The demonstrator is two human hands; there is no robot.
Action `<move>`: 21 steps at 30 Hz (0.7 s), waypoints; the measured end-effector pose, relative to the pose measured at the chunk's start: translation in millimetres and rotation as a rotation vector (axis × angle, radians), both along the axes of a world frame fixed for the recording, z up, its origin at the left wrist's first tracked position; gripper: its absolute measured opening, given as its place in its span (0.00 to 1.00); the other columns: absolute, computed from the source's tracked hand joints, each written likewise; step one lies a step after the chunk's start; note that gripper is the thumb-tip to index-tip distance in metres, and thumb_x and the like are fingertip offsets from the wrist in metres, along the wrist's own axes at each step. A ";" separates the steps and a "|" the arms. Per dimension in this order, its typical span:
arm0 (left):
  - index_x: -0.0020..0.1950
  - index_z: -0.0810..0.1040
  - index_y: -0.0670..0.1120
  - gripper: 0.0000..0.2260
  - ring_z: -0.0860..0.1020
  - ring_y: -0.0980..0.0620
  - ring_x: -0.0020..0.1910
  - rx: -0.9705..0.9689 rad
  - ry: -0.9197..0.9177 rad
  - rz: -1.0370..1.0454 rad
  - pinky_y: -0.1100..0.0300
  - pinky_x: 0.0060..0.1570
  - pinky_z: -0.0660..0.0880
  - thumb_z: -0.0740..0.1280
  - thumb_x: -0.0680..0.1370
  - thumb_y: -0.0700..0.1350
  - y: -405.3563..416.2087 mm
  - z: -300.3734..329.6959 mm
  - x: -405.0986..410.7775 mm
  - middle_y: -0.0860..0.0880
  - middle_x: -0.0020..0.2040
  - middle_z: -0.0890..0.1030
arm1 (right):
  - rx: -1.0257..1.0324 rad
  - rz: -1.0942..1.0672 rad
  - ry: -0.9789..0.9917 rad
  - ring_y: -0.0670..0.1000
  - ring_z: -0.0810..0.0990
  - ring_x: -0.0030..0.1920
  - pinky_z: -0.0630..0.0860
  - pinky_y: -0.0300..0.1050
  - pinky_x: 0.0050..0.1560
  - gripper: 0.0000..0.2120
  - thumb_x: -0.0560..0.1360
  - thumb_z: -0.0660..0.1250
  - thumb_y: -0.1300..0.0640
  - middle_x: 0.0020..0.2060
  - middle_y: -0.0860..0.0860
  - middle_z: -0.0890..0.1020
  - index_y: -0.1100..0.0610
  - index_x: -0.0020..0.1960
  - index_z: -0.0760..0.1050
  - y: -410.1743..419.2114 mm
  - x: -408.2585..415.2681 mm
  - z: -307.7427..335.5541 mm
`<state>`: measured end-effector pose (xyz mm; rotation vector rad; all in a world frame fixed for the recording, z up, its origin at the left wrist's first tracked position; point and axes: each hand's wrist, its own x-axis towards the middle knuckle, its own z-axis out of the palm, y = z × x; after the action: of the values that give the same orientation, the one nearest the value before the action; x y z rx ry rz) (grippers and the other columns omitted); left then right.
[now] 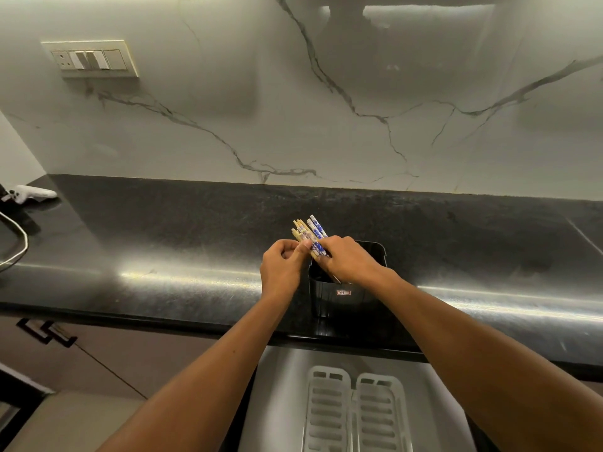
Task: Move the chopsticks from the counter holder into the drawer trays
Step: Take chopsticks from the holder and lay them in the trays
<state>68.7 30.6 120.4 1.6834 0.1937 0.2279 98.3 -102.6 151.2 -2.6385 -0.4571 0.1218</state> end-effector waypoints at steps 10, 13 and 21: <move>0.50 0.82 0.45 0.07 0.84 0.49 0.43 -0.036 0.007 -0.055 0.48 0.50 0.81 0.65 0.80 0.45 4.0 4.2 -4.4 0.47 0.43 0.86 | 0.009 0.018 0.070 0.49 0.80 0.45 0.76 0.44 0.48 0.09 0.77 0.66 0.55 0.49 0.54 0.81 0.56 0.56 0.77 1.6 -5.8 7.7; 0.50 0.82 0.45 0.06 0.85 0.47 0.42 -0.057 -0.002 -0.055 0.46 0.50 0.81 0.66 0.79 0.44 4.1 8.5 -5.9 0.47 0.42 0.86 | 0.046 0.023 0.114 0.48 0.79 0.43 0.75 0.42 0.45 0.09 0.76 0.67 0.55 0.46 0.52 0.80 0.56 0.56 0.77 1.3 -6.6 8.9; 0.45 0.83 0.49 0.06 0.84 0.44 0.43 -0.071 -0.044 -0.082 0.42 0.50 0.80 0.68 0.77 0.49 -0.6 17.5 -4.8 0.45 0.40 0.85 | 0.039 -0.023 0.044 0.49 0.79 0.40 0.76 0.42 0.44 0.12 0.78 0.64 0.55 0.44 0.52 0.81 0.58 0.60 0.75 -7.4 -5.4 31.4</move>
<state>63.9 30.0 137.9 1.6110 0.0982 0.1945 92.8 -109.9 182.6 -2.5971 -0.4097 0.1617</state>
